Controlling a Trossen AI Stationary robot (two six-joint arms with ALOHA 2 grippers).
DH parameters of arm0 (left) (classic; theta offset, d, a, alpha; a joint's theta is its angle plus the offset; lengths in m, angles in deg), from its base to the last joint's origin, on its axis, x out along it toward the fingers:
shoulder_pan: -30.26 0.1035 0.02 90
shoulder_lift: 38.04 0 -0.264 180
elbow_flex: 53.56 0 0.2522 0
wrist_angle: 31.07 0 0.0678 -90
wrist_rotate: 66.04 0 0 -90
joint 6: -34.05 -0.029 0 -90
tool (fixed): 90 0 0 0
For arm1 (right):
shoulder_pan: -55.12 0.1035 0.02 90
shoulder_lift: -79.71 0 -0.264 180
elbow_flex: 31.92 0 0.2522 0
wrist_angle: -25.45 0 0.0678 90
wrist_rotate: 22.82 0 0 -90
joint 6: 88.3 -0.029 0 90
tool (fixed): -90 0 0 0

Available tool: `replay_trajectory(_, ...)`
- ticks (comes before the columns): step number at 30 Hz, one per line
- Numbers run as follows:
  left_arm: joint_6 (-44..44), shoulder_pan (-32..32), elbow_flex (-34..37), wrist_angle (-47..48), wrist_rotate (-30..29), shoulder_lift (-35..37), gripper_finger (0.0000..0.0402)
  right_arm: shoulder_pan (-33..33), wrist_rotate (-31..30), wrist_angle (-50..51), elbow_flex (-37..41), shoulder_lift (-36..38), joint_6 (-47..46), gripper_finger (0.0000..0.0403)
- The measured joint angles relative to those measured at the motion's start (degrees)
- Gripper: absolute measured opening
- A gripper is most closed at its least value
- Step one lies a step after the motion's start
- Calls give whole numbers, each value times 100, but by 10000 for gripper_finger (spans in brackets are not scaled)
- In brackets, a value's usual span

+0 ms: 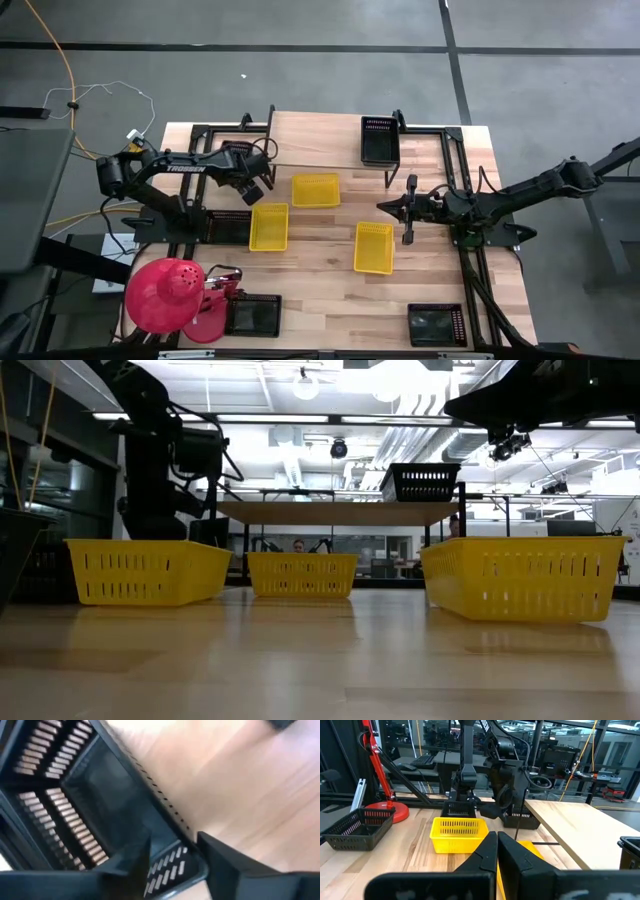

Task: Stack baskets on shelf by color
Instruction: Put the black bin on the shelf

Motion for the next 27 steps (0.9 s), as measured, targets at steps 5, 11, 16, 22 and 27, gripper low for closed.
replay_trajectory(5, -25, 0, 2, 335, 166, 12, 27, 0, 0, 0, 0, 0, 0, 0)
replay_trajectory(11, 25, -45, -2, 343, 46, 295, 22, 0, 0, 0, 0, 0, -2, 0)
replay_trajectory(16, 149, -44, -160, 624, -406, 858, 6, 0, 0, -2, 0, 0, 4, 0)
replay_trajectory(22, 424, -46, -586, 939, -1133, 1767, 3, -1, 0, -2, 0, 0, 13, 0)
replay_trajectory(27, 573, -189, -1121, 814, -1453, 2404, 2, 0, -2, -4, 0, 0, 13, 0)
